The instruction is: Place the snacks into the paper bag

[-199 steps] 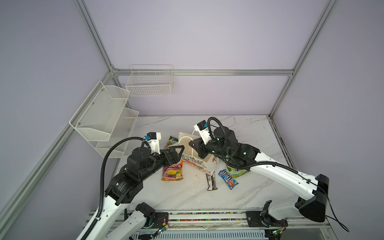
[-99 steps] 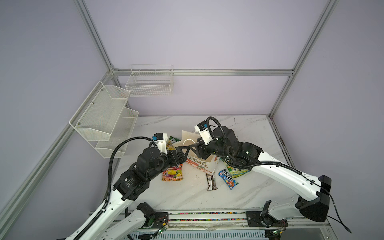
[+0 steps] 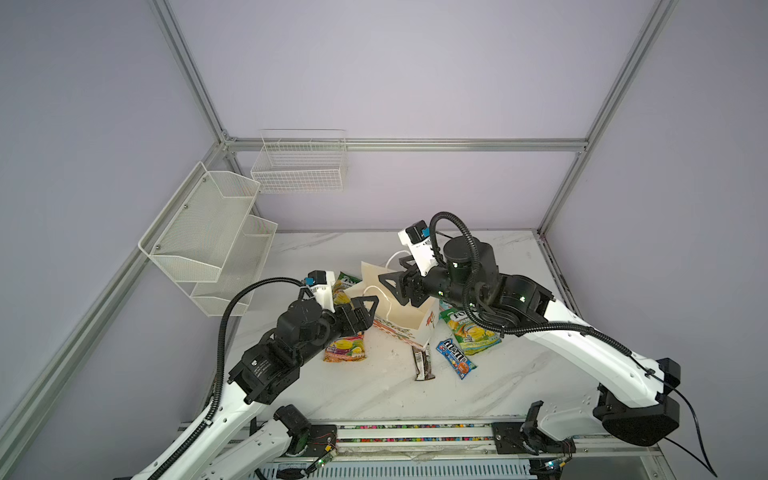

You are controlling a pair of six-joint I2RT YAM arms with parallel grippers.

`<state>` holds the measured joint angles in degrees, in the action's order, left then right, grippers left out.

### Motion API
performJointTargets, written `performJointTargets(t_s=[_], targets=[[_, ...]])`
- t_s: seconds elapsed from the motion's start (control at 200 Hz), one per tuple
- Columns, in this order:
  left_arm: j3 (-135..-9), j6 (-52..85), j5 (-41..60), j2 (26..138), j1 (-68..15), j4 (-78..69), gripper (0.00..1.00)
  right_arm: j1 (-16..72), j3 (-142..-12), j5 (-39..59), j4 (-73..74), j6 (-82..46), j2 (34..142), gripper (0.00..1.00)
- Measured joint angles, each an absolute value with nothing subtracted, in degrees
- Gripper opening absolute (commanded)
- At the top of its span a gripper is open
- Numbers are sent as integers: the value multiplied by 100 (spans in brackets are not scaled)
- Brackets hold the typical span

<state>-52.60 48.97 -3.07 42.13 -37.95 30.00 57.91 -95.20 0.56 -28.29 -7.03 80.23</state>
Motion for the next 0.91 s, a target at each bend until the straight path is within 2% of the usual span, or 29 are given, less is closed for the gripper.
performJointTargets(t_s=[0.575, 0.775, 0.905], targets=[[-5258, 4897, -342, 4036, -3795, 3002, 97, 5791, -9793, -1441, -3717, -674, 7721, 71], [-5258, 4897, -340, 4032, -3798, 3002, 96, 5791, -9856, -1573, -3712, -574, 7776, 71], [-5258, 4897, -329, 3983, -3798, 3004, 96, 5791, -9889, -1562, -3673, -528, 8160, 68]])
